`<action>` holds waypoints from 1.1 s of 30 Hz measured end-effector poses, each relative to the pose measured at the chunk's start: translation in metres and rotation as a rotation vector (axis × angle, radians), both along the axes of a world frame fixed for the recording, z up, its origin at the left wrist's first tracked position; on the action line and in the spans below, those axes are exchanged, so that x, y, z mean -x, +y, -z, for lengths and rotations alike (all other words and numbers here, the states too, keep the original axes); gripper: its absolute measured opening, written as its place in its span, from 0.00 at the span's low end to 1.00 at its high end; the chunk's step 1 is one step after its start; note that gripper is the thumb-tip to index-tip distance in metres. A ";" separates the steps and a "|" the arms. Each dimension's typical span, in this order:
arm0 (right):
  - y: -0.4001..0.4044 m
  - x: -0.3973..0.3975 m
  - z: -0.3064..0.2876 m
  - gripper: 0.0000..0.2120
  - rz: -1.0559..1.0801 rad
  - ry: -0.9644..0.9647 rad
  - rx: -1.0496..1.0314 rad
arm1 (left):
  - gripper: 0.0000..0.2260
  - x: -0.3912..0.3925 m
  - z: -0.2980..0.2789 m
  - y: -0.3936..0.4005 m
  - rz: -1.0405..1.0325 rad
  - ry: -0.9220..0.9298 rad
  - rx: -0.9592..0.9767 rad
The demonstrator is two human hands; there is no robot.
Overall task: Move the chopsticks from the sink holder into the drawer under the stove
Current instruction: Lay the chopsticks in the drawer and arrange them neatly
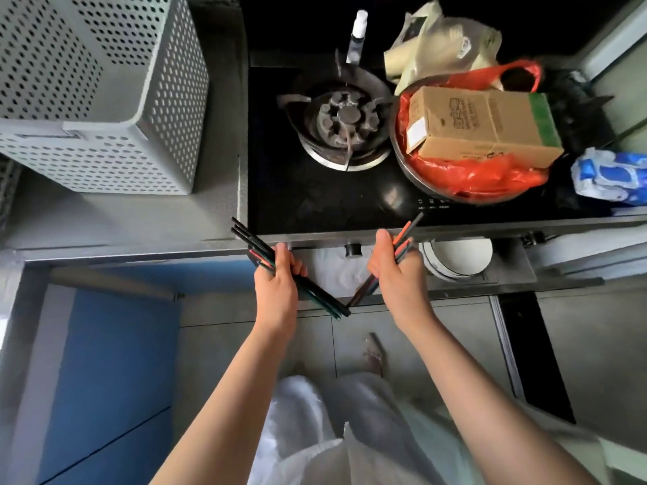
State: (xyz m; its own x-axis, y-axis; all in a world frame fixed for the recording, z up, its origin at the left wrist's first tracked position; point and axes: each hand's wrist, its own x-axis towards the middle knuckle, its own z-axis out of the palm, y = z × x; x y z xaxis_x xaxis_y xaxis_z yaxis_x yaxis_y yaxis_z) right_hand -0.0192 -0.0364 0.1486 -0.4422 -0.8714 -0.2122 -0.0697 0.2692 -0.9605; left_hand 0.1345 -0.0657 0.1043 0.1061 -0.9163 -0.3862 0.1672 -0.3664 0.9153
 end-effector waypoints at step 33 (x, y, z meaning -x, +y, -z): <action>-0.068 0.117 0.160 0.22 -0.923 0.404 -0.258 | 0.16 0.142 0.186 -0.025 -0.756 0.384 -0.553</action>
State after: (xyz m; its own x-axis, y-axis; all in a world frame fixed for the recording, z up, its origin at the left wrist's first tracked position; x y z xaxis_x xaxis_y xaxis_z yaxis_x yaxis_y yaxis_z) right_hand -0.1364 -0.1040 -0.0118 0.2942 -0.8562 -0.4248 -0.6568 0.1418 -0.7406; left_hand -0.0078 -0.0903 -0.0819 0.3635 -0.3426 -0.8663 0.7784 -0.3991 0.4845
